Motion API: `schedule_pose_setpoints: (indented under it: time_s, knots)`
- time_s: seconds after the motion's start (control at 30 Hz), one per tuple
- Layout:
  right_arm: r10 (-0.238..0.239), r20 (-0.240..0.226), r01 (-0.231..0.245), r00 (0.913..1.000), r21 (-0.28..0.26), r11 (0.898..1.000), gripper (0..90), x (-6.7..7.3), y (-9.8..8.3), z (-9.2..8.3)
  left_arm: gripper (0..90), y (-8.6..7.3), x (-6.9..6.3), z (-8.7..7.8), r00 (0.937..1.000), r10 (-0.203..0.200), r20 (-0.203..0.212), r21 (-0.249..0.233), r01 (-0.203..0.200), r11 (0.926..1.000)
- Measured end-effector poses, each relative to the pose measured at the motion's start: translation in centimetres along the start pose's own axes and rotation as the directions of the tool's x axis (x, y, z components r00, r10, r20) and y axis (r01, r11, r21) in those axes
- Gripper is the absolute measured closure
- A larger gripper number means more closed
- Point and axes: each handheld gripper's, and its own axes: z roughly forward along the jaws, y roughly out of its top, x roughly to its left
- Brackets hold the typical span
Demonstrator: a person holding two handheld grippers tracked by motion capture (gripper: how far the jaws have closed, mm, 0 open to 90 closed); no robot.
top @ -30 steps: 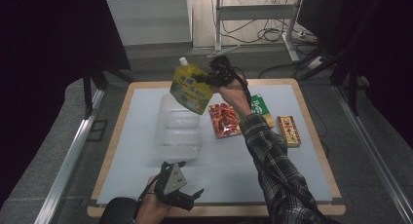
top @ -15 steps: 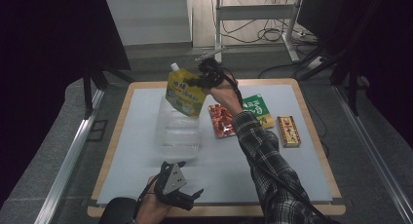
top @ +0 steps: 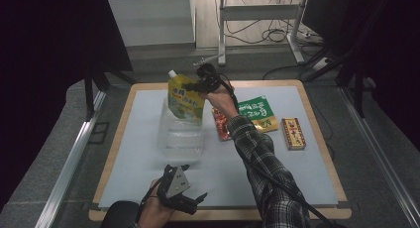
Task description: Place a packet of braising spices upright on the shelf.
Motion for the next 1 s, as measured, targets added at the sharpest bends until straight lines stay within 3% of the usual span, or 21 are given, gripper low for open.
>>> schedule_pose_setpoints:
  time_s: [0.23,0.47,0.77,1.0]
  knots:
    - [0.027,0.010,-0.027,0.9996,-0.003,1.000,88.9,-0.1,-0.5,1.1,0.2,0.0,-0.1,0.1,1.0000,0.003,0.003,0.003,-0.003,1.0000]
    - [-0.025,0.027,0.025,0.9993,0.006,1.000,87.2,0.8,-0.3,1.6,0.2,0.0,-0.1,0.0,1.0000,0.006,0.000,0.001,-0.006,1.0000]
    - [-0.050,0.074,0.049,0.9960,0.020,0.999,57.2,1.1,-0.5,0.9,0.2,0.0,-0.2,0.2,0.9999,0.014,0.003,0.011,-0.014,0.9998]
    - [-0.062,0.067,0.059,0.9958,0.048,0.997,45.5,0.8,-1.2,-0.1,0.2,0.0,-0.3,0.3,0.9996,0.029,0.004,0.022,-0.029,0.9993]
